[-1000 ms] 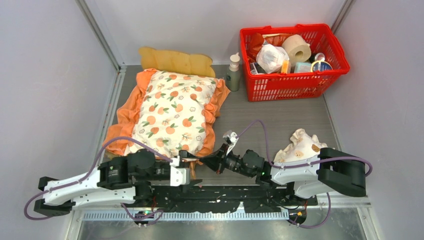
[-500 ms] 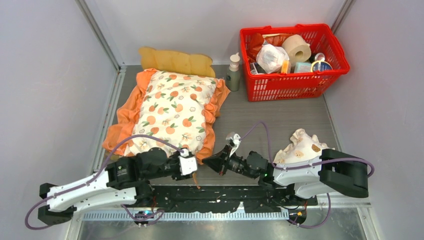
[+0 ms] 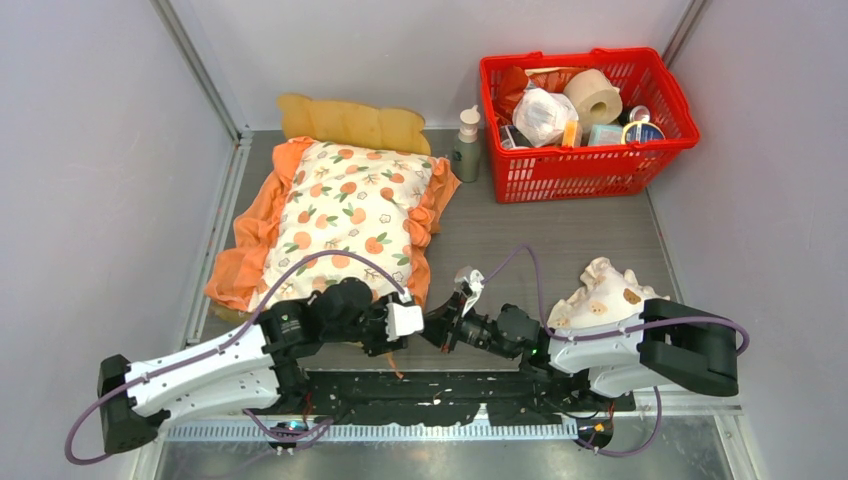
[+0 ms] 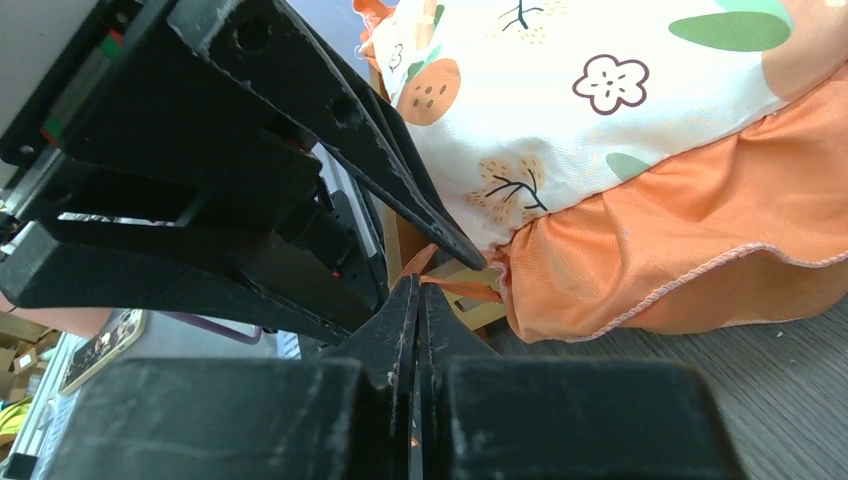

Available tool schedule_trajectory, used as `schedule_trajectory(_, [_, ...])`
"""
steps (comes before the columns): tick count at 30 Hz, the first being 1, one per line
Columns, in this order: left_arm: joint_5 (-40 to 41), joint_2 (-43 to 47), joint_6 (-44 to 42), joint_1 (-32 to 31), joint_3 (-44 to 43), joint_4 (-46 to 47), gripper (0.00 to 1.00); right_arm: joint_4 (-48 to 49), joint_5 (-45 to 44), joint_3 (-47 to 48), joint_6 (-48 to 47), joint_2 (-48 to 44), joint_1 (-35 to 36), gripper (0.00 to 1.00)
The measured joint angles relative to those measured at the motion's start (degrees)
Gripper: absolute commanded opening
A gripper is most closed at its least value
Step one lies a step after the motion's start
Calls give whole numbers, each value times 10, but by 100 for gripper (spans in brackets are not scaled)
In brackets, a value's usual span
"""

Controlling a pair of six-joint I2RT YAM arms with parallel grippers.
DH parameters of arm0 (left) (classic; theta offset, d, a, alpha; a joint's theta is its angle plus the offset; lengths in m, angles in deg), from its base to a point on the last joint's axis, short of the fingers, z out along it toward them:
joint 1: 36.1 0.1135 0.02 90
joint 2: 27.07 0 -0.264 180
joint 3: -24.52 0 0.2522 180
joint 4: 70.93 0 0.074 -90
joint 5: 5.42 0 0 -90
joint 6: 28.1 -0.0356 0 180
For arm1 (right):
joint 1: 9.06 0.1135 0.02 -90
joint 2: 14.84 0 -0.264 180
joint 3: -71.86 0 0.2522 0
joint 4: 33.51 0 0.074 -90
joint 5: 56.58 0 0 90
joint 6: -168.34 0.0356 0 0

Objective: Set up the pet bed
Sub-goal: Tie the ropes to the bed frame.

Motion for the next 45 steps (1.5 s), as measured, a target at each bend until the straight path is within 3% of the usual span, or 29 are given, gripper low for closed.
schedule_trajectory(6, [-10, -32, -4, 1, 0, 25, 43, 0, 5, 0, 0, 0, 0, 5])
schedule_trajectory(9, [-11, -33, -6, 1, 0, 33, 22, 0, 7, 0, 0, 0, 0, 5])
schedule_trajectory(11, [-10, -33, -6, 1, 0, 37, 4, 0, 8, 0, 0, 0, 0, 10])
schedule_trajectory(12, [-9, -32, -7, 1, 0, 36, 0, -1, 8, 0, -1, -1, -1, 16])
schedule_trajectory(13, [-6, -31, -8, 2, 1, 34, 0, -3, 8, 0, -3, -2, -2, 19])
schedule_trajectory(16, [2, -23, -12, 6, 3, 30, 0, 0, 7, -1, 3, -14, -3, 45])
schedule_trajectory(20, [6, -5, -5, 15, 9, 30, 0, -2, -10, -3, 4, -63, 6, 58])
schedule_trajectory(24, [10, 24, 3, 22, 24, 33, 0, -26, -78, -15, -18, -134, 48, 62])
schedule_trajectory(28, [10, 49, 14, 24, 36, 33, 0, -35, -127, -30, -35, -132, 81, 66])
schedule_trajectory(35, [10, 70, 29, 24, 46, 35, 0, -68, -159, -22, -74, -34, 121, 69])
schedule_trajectory(45, [7, 77, 31, 24, 49, 35, 0, 26, -129, 33, -105, 193, 140, 70])
